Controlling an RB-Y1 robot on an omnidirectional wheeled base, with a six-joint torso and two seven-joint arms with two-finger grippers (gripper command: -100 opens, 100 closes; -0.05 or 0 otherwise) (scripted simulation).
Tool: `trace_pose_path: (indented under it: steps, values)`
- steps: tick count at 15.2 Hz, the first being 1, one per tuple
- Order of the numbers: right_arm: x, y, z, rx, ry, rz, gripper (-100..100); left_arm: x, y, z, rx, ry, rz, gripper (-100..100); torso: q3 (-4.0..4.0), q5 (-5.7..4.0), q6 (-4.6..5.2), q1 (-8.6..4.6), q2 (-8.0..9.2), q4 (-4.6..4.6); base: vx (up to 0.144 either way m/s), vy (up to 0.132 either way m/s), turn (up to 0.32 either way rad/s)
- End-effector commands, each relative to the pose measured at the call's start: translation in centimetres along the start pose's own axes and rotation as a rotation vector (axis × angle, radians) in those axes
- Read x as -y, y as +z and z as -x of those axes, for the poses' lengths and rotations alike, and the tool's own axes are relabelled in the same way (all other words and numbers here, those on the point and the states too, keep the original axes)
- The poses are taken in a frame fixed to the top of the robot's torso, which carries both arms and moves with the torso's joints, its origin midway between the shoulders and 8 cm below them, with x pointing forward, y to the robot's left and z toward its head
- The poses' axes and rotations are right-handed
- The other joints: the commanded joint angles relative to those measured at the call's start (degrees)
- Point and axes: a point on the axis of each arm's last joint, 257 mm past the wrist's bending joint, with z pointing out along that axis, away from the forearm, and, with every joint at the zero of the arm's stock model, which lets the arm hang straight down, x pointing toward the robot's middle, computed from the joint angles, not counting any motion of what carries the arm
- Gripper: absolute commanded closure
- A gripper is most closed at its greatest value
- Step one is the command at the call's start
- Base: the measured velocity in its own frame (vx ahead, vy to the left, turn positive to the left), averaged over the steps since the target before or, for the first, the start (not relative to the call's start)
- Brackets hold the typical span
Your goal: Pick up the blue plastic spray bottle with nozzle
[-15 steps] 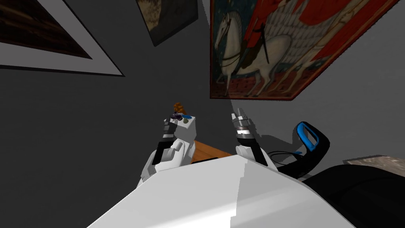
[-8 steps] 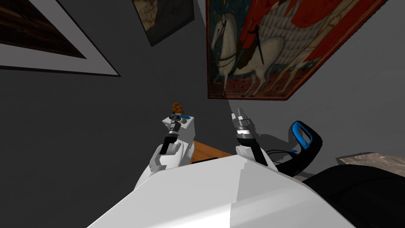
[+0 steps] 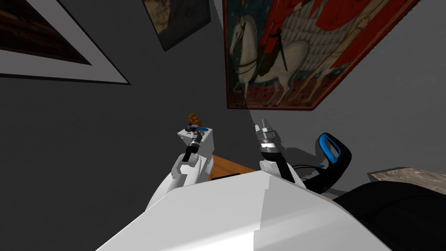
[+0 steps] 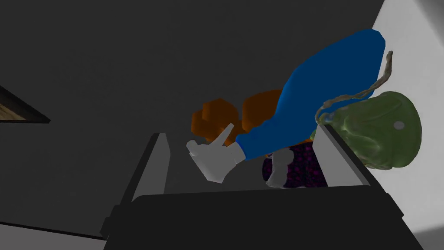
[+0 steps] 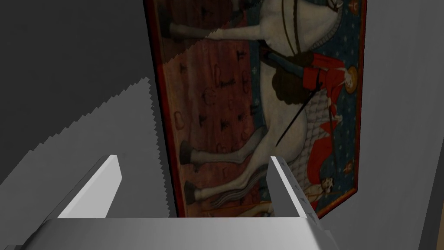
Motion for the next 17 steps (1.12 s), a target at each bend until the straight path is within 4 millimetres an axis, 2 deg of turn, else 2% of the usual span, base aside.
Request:
trace_pose_path:
  steps: [1, 3, 5, 6, 8, 9, 13, 14, 15, 17]
  values:
    - [0.0, 0.0, 0.0, 0.0, 0.0, 0.0, 0, -1.5, 1.3, -0.3, -0.005, 0.012, 0.052, -100, 0.0, 0.0, 0.0, 0.0, 0.0, 0.0, -0.007, -0.007, 0.024]
    - [0.0, 0.0, 0.0, 0.0, 0.0, 0.0, 0, -2.2, 1.7, -0.2, -0.001, 0.013, 0.074, -100, 0.0, 0.01, 0.0, 0.03, 0.0, 0.0, -0.006, -0.005, 0.022]
    - [0.0, 0.0, 0.0, 0.0, 0.0, 0.0, 0, -3.8, 2.9, -0.5, -0.002, 0.027, 0.131, -100, -0.01, 0.01, 0.01, 0.04, -0.02, 0.0, -0.001, -0.003, 0.004]
    - [0.0, 0.0, 0.0, 0.0, 0.0, 0.0, 0, -3.9, 2.9, -0.5, -0.002, 0.027, 0.132, -100, -0.02, 0.01, 0.01, 0.04, -0.03, -0.01, -0.003, -0.036, -0.004]
    - [0.0, 0.0, 0.0, 0.0, 0.0, 0.0, 0, -5.4, 4.1, -0.7, -0.001, 0.043, 0.188, -100, -0.01, -0.02, 0.02, -0.13, -0.02, 0.0, -0.001, -0.067, 0.002]
    - [0.0, 0.0, 0.0, 0.0, 0.0, 0.0, 0, -5.5, 4.1, -0.7, -0.001, 0.043, 0.189, -100, -0.02, -0.04, 0.02, -0.21, -0.03, -0.01, -0.009, -0.053, 0.012]
    - [0.0, 0.0, 0.0, 0.0, 0.0, 0.0, 0, -7.7, 6.4, -1.0, 0.003, 0.081, 0.285, -100, -0.02, -0.05, 0.01, -0.27, -0.03, -0.01, -0.003, -0.073, 0.025]
    - [0.0, 0.0, 0.0, 0.0, 0.0, 0.0, 0, -8.3, 6.2, -0.8, 0.008, 0.082, 0.303, -100, -0.02, -0.06, 0.02, -0.29, -0.04, -0.01, -0.002, -0.038, 0.035]
    - [0.0, 0.0, 0.0, 0.0, 0.0, 0.0, 0, -8.6, 7.2, -1.1, 0.006, 0.101, 0.325, -100, -0.02, -0.05, 0.01, -0.2, -0.03, -0.01, -0.009, -0.022, 0.053]
    - [0.0, 0.0, 0.0, 0.0, 0.0, 0.0, 0, -9.5, 7.2, -0.8, 0.016, 0.105, 0.358, -100, -0.02, -0.02, 0.0, -0.08, -0.03, -0.01, 0.003, -0.025, 0.026]
